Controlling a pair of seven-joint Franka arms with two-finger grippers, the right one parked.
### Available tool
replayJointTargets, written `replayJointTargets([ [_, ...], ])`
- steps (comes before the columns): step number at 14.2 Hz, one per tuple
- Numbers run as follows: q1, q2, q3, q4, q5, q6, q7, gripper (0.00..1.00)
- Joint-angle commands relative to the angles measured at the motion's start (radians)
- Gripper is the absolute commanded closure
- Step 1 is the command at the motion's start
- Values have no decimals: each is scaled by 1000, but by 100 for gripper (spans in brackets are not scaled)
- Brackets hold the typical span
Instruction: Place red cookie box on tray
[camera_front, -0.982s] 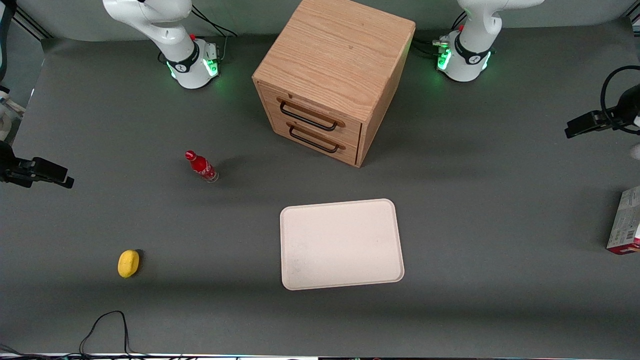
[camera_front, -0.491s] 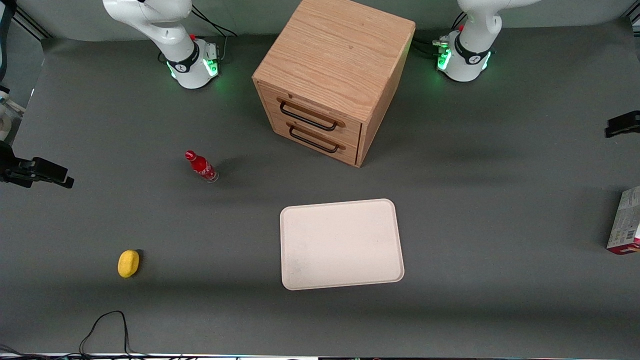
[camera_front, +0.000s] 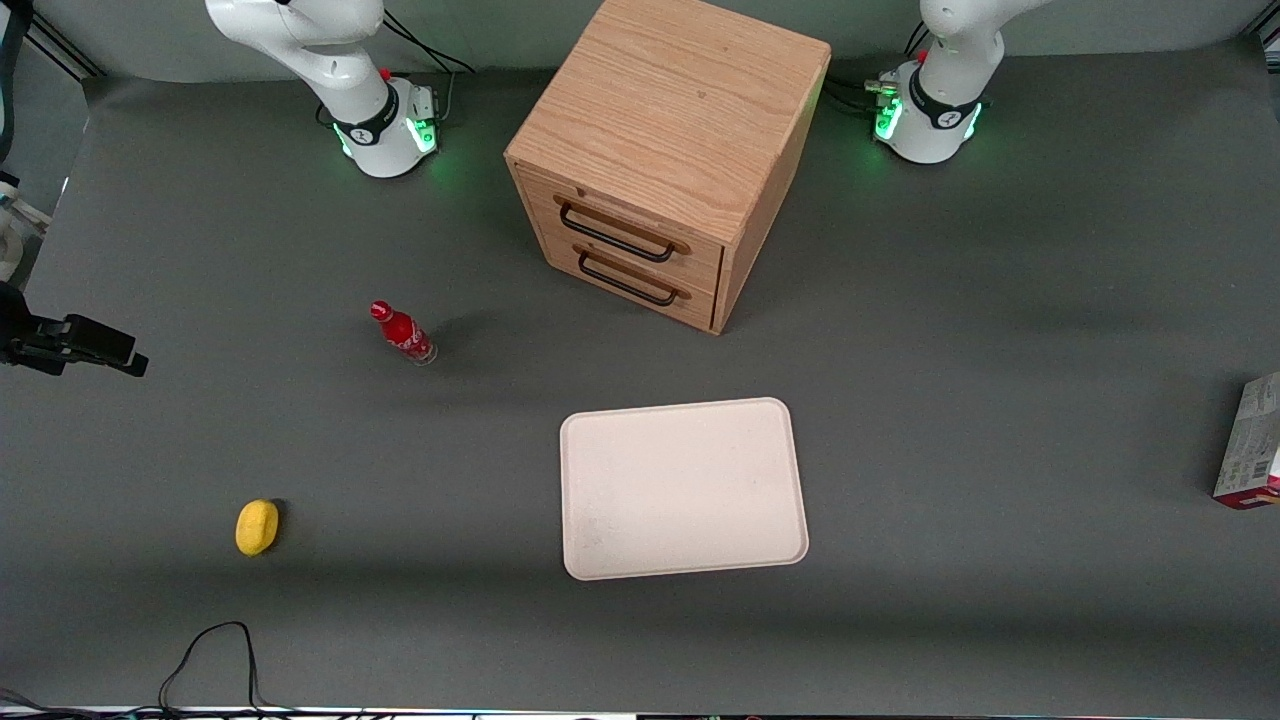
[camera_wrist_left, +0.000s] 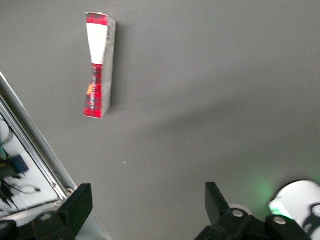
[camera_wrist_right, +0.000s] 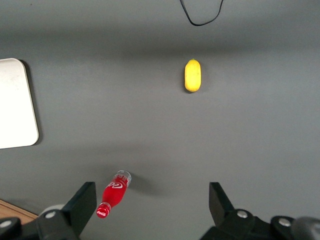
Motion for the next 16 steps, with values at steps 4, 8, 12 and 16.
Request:
replayJointTargets([
  [4, 70, 153, -11, 186, 5, 43, 239, 0],
  [8, 87, 178, -12, 50, -9, 249, 239, 0],
  [12, 107, 294, -12, 16, -50, 417, 239, 0],
  [16, 119, 406, -14, 13, -92, 550, 233, 0],
])
